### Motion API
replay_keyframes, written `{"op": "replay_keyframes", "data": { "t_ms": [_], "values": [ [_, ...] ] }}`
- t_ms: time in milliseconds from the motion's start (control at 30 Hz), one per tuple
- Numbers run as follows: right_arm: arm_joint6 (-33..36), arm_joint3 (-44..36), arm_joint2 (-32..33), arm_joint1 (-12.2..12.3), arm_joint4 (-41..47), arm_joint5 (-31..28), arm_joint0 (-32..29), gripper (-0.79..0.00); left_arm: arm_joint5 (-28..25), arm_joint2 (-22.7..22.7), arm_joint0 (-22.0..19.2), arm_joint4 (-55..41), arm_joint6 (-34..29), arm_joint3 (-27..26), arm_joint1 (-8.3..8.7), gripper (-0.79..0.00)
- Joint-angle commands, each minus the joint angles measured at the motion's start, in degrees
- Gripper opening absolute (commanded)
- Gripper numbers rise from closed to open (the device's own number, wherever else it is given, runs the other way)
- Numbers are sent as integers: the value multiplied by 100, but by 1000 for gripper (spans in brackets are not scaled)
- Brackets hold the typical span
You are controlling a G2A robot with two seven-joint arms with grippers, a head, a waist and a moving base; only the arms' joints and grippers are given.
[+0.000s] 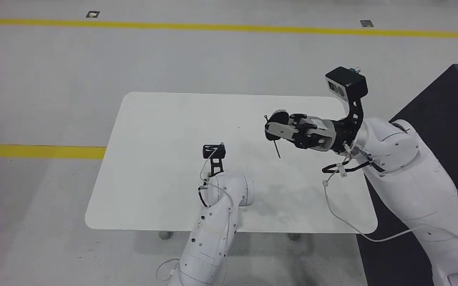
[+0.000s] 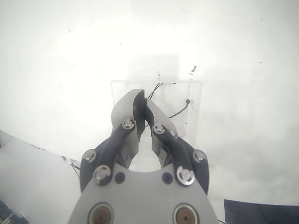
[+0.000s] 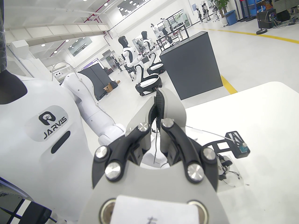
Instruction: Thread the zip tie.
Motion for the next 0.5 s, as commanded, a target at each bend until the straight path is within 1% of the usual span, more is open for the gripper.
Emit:
{"op": "replay_keyframes", "data": {
  "t_ms": [0,33,167,267,467],
  "values": [
    [0,0,0,0,0,0,0,-785,24,5,-17,-22,25,24,9,-634],
    [0,0,0,0,0,0,0,-785,29,39,-35,-13,30,73,12,-582],
    [0,0,0,0,0,0,0,-785,41,234,-143,-62,41,284,15,-533],
    [0,0,0,0,0,0,0,-785,61,277,-226,-111,62,470,15,-533],
    [0,0,0,0,0,0,0,-785,160,146,-371,-190,161,745,-27,-526]
  ]
}}
